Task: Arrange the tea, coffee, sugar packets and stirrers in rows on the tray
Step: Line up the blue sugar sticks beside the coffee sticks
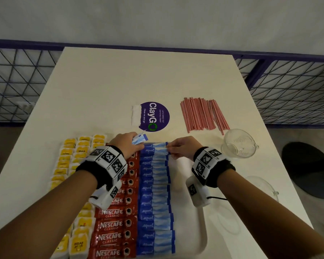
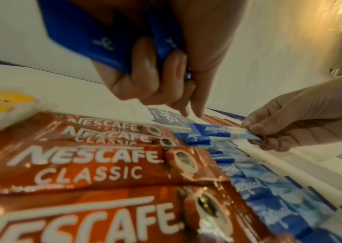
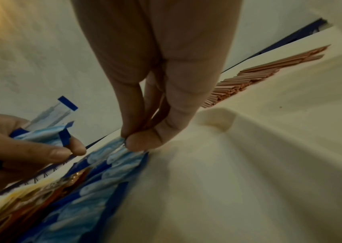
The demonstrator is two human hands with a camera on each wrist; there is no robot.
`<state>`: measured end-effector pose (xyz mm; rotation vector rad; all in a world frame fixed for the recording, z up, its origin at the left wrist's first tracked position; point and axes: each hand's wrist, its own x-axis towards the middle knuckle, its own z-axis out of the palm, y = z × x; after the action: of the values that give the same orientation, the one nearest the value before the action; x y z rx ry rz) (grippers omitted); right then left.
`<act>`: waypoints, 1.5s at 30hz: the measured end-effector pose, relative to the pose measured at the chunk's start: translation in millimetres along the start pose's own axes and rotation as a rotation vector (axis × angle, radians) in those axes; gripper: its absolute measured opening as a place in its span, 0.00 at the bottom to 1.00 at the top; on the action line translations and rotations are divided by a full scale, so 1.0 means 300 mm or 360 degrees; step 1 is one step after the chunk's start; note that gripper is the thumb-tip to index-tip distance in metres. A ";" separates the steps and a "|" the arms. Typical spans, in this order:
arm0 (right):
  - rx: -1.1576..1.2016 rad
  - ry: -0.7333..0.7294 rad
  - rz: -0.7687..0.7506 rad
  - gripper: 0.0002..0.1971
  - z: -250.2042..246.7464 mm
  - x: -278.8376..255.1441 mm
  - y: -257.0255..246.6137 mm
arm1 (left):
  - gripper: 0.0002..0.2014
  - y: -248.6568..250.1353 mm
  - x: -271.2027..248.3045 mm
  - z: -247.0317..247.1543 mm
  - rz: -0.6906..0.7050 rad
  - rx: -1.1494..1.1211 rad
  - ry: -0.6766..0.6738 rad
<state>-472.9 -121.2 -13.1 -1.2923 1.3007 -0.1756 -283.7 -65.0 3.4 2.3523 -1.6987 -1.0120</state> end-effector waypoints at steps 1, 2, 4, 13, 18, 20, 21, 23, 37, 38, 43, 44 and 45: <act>-0.0011 0.0003 0.0012 0.12 -0.001 0.007 0.005 | 0.18 0.001 0.006 0.003 -0.0007 0.0011 0.0011; -0.0010 0.0008 0.0021 0.12 -0.003 0.015 0.010 | 0.19 0.003 0.010 0.004 -0.0006 0.0020 0.0009; -0.0001 0.0014 0.0031 0.12 -0.006 0.024 0.016 | 0.20 0.006 0.016 0.011 0.0006 0.0029 -0.0014; -0.0003 0.0072 0.0096 0.10 0.015 0.046 0.033 | 0.12 0.023 0.033 0.041 0.0194 0.0042 -0.0094; -0.0002 0.0116 0.0087 0.10 0.024 0.052 0.037 | 0.12 0.027 0.042 0.056 0.0250 0.0058 -0.0113; -0.0023 0.0124 0.0082 0.09 0.024 0.050 0.037 | 0.13 0.028 0.046 0.057 0.0257 0.0056 -0.0114; -0.0021 0.0127 0.0085 0.10 0.024 0.048 0.036 | 0.13 0.029 0.047 0.058 0.0262 0.0061 -0.0116; -0.0009 0.0137 0.0082 0.10 0.022 0.047 0.039 | 0.13 0.030 0.048 0.059 0.0264 0.0071 -0.0120; 0.0099 0.0100 -0.0142 0.06 -0.023 -0.027 -0.008 | 0.19 0.047 0.016 -0.012 0.0251 -0.0401 -0.0104; 0.0108 0.0051 -0.0178 0.06 -0.020 -0.038 -0.025 | 0.16 0.047 0.014 -0.021 0.0258 -0.0575 -0.0114; 0.0119 -0.0275 -0.0176 0.06 0.056 -0.084 -0.117 | 0.06 0.069 -0.003 -0.038 0.0162 -0.1600 -0.0148; 0.0108 -0.0334 -0.0162 0.07 0.077 -0.090 -0.129 | 0.10 0.076 -0.011 -0.038 0.0130 -0.1731 -0.0154; 0.0104 -0.0375 -0.0153 0.08 0.097 -0.096 -0.137 | 0.13 0.087 -0.019 -0.038 0.0104 -0.1841 -0.0144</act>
<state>-438.9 -98.4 27.9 -1.2790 1.0260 -0.1278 -299.9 -73.8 25.8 1.4687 -0.7651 -1.5160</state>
